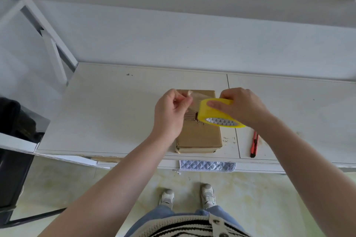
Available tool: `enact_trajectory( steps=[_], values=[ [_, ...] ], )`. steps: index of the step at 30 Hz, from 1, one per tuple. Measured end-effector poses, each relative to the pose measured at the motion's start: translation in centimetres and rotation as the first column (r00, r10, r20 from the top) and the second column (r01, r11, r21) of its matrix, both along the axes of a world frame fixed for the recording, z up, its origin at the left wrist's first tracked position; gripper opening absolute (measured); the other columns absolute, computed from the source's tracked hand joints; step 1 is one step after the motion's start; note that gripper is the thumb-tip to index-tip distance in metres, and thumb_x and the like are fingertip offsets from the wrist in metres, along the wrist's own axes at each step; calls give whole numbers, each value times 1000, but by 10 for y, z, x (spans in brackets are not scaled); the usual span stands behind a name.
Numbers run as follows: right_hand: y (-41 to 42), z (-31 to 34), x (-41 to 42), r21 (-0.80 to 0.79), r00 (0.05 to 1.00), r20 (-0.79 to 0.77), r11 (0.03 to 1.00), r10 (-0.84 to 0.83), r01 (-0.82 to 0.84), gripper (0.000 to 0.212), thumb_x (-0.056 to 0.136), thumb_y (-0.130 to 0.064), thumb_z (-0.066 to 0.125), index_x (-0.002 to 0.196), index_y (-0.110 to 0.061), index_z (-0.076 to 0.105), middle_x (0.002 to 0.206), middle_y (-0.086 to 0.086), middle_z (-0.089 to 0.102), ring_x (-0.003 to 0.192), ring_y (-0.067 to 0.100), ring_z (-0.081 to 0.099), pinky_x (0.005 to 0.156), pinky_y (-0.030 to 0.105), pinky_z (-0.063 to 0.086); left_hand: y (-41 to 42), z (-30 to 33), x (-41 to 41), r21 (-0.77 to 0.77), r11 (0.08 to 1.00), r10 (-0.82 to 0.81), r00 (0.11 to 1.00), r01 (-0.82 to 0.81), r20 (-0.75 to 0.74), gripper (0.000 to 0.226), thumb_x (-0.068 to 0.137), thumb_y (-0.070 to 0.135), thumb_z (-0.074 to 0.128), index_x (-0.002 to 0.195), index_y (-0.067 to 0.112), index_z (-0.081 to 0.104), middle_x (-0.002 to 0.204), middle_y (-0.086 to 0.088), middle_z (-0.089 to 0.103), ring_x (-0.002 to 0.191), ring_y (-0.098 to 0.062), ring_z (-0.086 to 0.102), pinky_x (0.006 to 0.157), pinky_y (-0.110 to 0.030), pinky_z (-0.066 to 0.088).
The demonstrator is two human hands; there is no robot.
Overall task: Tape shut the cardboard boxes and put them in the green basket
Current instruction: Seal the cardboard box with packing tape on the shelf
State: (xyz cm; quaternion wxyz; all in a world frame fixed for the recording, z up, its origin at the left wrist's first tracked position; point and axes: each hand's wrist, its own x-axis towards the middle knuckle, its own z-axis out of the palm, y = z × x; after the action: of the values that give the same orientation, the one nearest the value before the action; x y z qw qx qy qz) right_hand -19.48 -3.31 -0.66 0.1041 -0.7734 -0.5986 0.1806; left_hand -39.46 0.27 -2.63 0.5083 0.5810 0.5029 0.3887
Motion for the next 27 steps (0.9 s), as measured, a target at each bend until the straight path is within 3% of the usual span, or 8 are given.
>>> enact_trajectory(
  steps=[3,5,9,12,15,22,27],
  values=[
    [7,3,3,-32,985,-159,997,63,-69,49,83,-68,56,71,-21,61,66,-3,59,65,16,58,55,29,40,14,-22,-8,-142,981,138,990,-131,43,25,92,13,65,71,13,53,81,5,69,77,-27,66,76,-42,52],
    [17,6,2,-53,984,-162,995,79,-89,49,82,-68,57,67,-22,59,64,-4,57,63,16,56,55,29,38,16,-41,-11,-240,952,204,979,-190,32,22,91,13,66,71,13,56,81,0,67,75,-20,61,80,-41,52],
    [33,-3,1,-130,975,182,986,131,-108,55,79,-76,51,68,-22,55,68,-8,55,70,16,54,57,27,31,19,-77,-20,-447,832,379,925,-329,24,21,91,18,67,73,13,56,74,-4,62,70,-15,57,79,-35,49],
    [41,-10,6,-175,943,297,980,147,-98,53,78,-78,50,75,-25,56,75,-11,57,72,12,52,65,29,32,17,-98,-21,-494,817,351,936,-297,18,20,91,20,68,75,12,58,82,-6,67,78,-18,63,86,-40,53],
    [44,-13,9,-173,944,303,982,129,-79,56,76,-79,52,70,-24,56,68,-9,56,64,5,48,55,25,26,16,-109,-13,-536,796,358,933,-281,42,22,91,21,68,74,12,58,87,-7,69,84,-20,64,90,-41,53],
    [41,-23,15,-199,939,328,979,98,-32,58,76,-78,52,89,-24,64,77,-9,59,79,17,57,65,30,34,19,-121,-5,-630,738,367,928,-243,72,22,92,21,67,74,10,62,83,-3,68,84,-16,65,72,-23,53],
    [43,-26,13,-213,920,375,976,116,-36,62,77,-80,50,92,-20,62,78,-7,60,79,18,59,63,29,36,23,-120,-4,-719,657,411,908,-227,88,21,89,19,71,73,12,61,84,-6,69,82,-18,66,74,-25,54]
  ],
)
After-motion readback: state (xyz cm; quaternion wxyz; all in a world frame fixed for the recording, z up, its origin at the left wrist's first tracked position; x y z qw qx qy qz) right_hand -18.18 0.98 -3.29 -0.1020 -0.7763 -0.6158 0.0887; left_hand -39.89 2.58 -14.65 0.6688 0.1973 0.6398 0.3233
